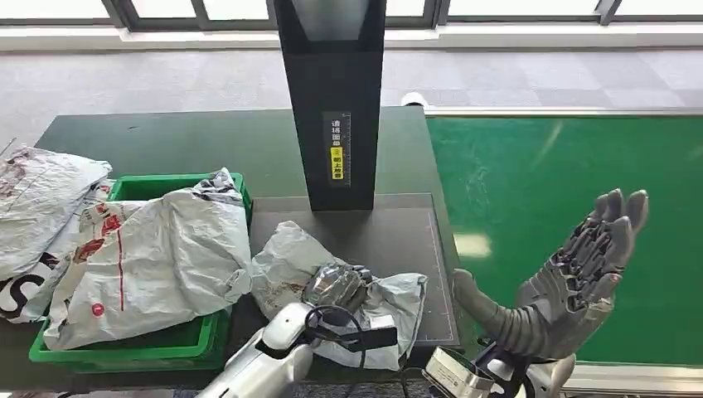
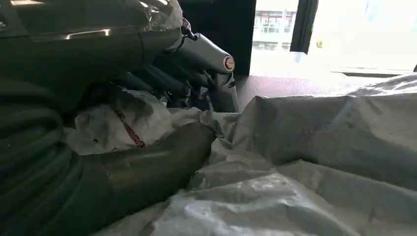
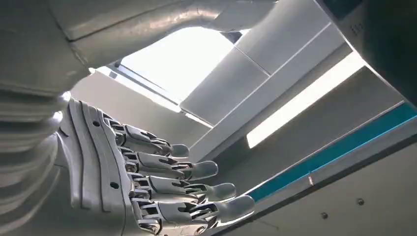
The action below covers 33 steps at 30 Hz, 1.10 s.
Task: Moved the parcel from conveyor to table for the left to box.
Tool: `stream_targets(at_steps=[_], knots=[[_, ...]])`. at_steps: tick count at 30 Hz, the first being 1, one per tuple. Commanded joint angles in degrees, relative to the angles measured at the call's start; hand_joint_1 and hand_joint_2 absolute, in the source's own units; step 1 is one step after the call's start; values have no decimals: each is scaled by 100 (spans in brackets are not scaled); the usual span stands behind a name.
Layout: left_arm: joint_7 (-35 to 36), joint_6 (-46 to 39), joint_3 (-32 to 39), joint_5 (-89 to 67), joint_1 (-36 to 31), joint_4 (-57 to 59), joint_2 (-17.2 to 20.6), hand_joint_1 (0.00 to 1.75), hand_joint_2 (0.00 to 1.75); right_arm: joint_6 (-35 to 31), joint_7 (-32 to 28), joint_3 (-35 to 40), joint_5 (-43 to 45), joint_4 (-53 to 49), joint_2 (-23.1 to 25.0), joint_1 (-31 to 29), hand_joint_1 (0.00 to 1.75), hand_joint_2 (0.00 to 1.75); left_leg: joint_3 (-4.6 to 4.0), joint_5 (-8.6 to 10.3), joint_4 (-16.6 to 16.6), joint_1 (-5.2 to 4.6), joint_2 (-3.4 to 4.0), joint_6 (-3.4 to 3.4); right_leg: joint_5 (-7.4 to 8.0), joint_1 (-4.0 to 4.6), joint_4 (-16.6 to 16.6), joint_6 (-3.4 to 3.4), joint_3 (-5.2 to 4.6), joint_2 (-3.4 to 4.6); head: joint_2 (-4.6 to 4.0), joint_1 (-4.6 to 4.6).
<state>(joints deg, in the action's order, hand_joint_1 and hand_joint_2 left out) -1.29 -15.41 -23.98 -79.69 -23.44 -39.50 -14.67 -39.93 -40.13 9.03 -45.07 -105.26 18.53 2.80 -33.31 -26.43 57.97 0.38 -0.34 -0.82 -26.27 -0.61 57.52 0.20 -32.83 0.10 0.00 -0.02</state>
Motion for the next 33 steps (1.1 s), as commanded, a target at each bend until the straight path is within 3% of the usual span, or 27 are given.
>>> stream_targets(at_steps=[1,8,12,13,14,16,18,20,21,24,25,26,27,28,31,33], knots=[[134,251,-133,-69,95,564,281,175,175,-7,13,-81,53,441,147,-411,0,175,9,-1,-11,-1,29,-1,7,0,-9,-2,-1,26,0,0],[282,267,-26,-330,123,582,314,175,175,-7,13,-57,66,528,147,-477,0,175,11,-7,-8,-2,24,-5,-1,0,-5,-4,4,22,0,0],[464,-560,-102,-1031,86,276,364,175,175,-7,13,-72,12,442,147,-409,0,175,6,-2,-16,-1,34,-5,7,1,-10,-6,-3,31,0,0],[1179,-1959,-1083,-1031,-116,-269,758,175,175,-7,13,-67,-40,360,147,-330,0,175,5,-4,-11,-2,28,-6,4,0,-6,-5,-2,26,0,0],[1650,-2408,-1581,-1031,-252,-685,1003,175,175,-7,13,-37,-50,336,142,-293,0,175,-4,0,-12,0,31,-7,9,3,-7,-7,-12,27,0,0],[2344,-2459,-2329,-1031,-619,-1891,1597,175,175,-7,13,5,-58,362,142,-301,0,175,-14,3,-7,1,22,-9,8,5,-2,-8,-21,19,0,2],[2344,-2459,-2329,-1031,-619,-1891,1597,175,175,-7,13,5,-58,362,142,-301,0,175,-14,3,-7,1,22,-9,8,5,-2,-8,-21,19,0,2],[3215,-2425,-3208,-1031,-961,-2426,2000,175,175,-7,13,-6,-53,378,147,-319,0,175,-19,0,3,2,15,-9,3,6,8,-8,-27,13,0,2],[4129,-2455,-3819,-1031,-2335,-4062,3091,175,175,-7,13,-57,-7,387,147,-366,0,175,-10,8,8,8,19,-17,14,13,11,-14,-58,21,0,0],[4051,-2459,-3610,-1031,-2546,-4761,3409,175,175,-7,13,-97,19,362,147,-378,0,175,-77,62,21,22,-6,-31,47,30,31,-34,-137,1,0,2],[3474,-2459,-2968,-1031,-2212,-5182,3439,175,175,-7,13,-123,29,358,147,-400,0,175,-80,66,20,26,-4,-37,51,35,30,-33,-137,6,0,0],[921,-2459,-405,-1031,168,-6665,1754,175,175,-7,13,-141,39,367,147,-433,0,175,-66,66,10,25,4,-41,55,34,22,-37,-127,16,0,0],[-1239,-2459,1364,-1031,1302,-6975,-39,175,175,-7,13,-164,43,347,147,-448,0,175,-56,62,3,20,26,-39,58,29,20,-39,-127,37,0,0],[-3001,-2459,1502,-1031,1288,-6923,-262,175,175,-7,13,-167,44,352,147,-453,0,175,-26,64,-29,6,12,-27,55,15,-11,-27,-93,23,0,2],[-3018,-2459,1379,-1031,1267,-7011,-370,175,175,-7,13,-206,51,323,147,-484,0,175,-33,44,1,0,7,-20,41,3,9,-20,-103,16,0,-15],[-2804,-2459,1129,-1031,1233,-7088,-315,175,175,-7,13,-234,53,292,147,-490,0,175,-58,31,20,10,20,-7,27,6,18,0,-116,36,0,22]])
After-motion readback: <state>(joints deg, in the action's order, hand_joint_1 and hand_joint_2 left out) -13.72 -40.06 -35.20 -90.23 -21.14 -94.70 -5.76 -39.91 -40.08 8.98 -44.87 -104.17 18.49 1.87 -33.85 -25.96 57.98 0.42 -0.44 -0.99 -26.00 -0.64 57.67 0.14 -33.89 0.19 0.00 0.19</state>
